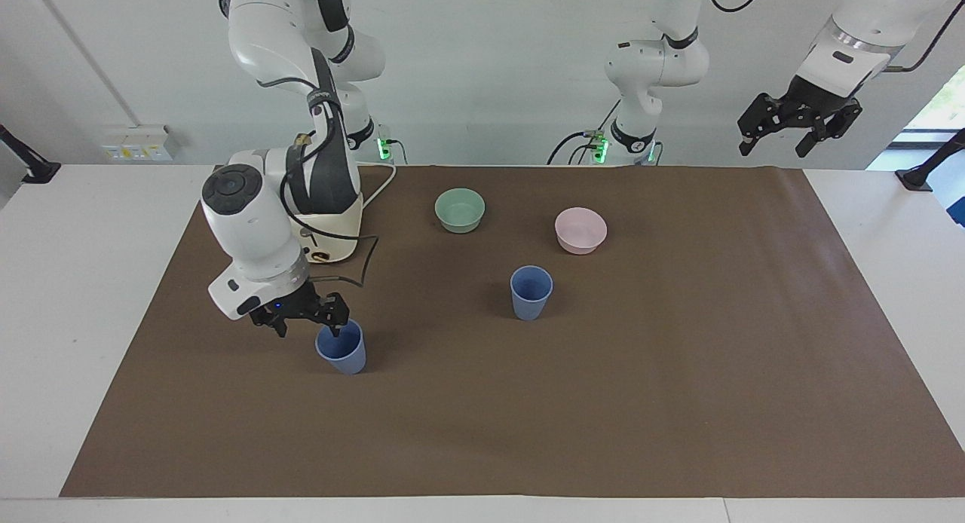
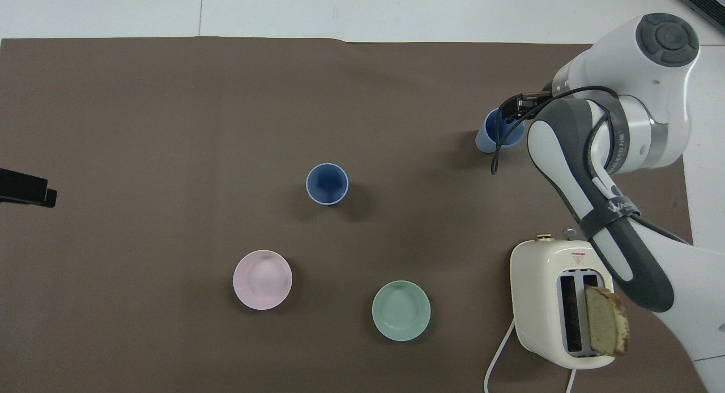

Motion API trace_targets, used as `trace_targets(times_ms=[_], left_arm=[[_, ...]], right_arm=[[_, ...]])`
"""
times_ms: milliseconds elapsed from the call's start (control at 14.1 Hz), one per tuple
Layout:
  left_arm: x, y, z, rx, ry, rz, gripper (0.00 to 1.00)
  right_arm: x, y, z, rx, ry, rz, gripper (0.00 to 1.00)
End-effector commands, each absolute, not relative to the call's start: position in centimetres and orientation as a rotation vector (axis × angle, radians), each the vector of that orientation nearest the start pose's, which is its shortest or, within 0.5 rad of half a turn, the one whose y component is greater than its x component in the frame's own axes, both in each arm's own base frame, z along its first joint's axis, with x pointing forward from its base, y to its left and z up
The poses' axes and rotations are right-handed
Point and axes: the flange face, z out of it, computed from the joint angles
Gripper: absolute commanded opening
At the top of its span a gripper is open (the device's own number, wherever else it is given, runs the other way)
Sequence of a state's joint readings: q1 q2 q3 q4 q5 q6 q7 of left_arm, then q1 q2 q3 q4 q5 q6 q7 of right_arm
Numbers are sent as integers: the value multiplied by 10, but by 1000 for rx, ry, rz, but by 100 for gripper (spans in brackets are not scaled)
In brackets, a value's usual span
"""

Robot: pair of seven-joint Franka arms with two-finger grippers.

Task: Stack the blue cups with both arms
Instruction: 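Grasp the far blue cup with the right gripper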

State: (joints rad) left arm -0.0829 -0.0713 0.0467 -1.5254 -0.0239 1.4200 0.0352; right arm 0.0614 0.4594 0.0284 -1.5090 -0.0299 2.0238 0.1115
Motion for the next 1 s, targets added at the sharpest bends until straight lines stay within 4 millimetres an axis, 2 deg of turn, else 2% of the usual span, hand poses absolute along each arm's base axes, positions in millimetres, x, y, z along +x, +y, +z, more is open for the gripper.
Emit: trace_targets(times_ms=[0,71,213,356,427,569,640,925], left_arm=[[511,-20,668,-3175,118,29,100],[511,-20,668,-3175,133,27,100],[511,-20,671,-3169,129,32,100],[511,-18,671,-3169,124,31,100],[511,-19,671,-3169,124,32,100],[511,-19,671,-3169,124,32,100],[511,-19,671,-3169,127,32,100],[511,-19,671,-3169,124,32,100]], right_arm=[[691,56,384,-3151,33,-75,100],[692,55,380,-3150,33,-85,100],[690,50,369,-3151,44,-65,90],[690,50,370,-3151,46,-65,80],[690,52,371,-3151,49,-65,71],[690,52,371,-3145,64,-59,14],[690,52,372,-3144,76,-62,0],[688,49,379,-3144,93,-57,0]])
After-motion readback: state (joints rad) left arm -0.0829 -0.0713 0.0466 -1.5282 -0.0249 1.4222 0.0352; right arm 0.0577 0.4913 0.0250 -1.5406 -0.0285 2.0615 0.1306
